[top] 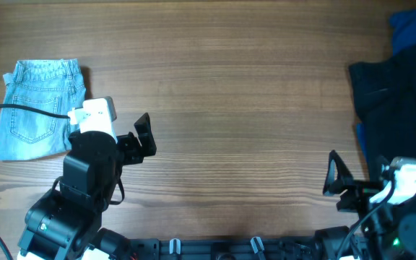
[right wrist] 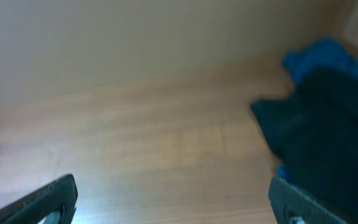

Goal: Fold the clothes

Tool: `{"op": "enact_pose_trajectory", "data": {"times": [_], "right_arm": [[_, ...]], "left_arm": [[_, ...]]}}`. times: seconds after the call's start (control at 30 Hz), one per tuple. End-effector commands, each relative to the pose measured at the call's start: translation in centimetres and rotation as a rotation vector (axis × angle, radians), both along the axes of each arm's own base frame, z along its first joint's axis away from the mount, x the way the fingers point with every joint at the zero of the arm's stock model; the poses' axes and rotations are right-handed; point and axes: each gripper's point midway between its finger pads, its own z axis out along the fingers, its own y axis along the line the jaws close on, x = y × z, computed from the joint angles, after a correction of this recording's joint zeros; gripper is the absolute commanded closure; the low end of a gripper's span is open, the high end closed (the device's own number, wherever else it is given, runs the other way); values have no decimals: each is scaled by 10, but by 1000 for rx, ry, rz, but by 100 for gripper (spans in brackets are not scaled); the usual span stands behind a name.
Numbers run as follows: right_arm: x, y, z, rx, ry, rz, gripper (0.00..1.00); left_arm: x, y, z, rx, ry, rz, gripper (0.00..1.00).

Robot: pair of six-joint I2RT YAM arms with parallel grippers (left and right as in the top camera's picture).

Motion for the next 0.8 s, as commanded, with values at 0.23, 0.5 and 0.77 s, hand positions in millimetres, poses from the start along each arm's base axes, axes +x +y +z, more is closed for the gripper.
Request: {"op": "enact_pose_trajectory", "data": {"times": [0.23, 0.5, 0.77], "right_arm": [[45, 31, -39, 22, -272, 150, 0], [66, 31, -42, 2, -503, 135, 0], [75, 39, -111, 14, -280, 175, 0]], "left_arm": [[-1, 3, 0, 14, -6, 11, 0], [-1, 3, 0, 14, -6, 11, 0], [-1, 3, 0, 14, -6, 11, 0]]}}
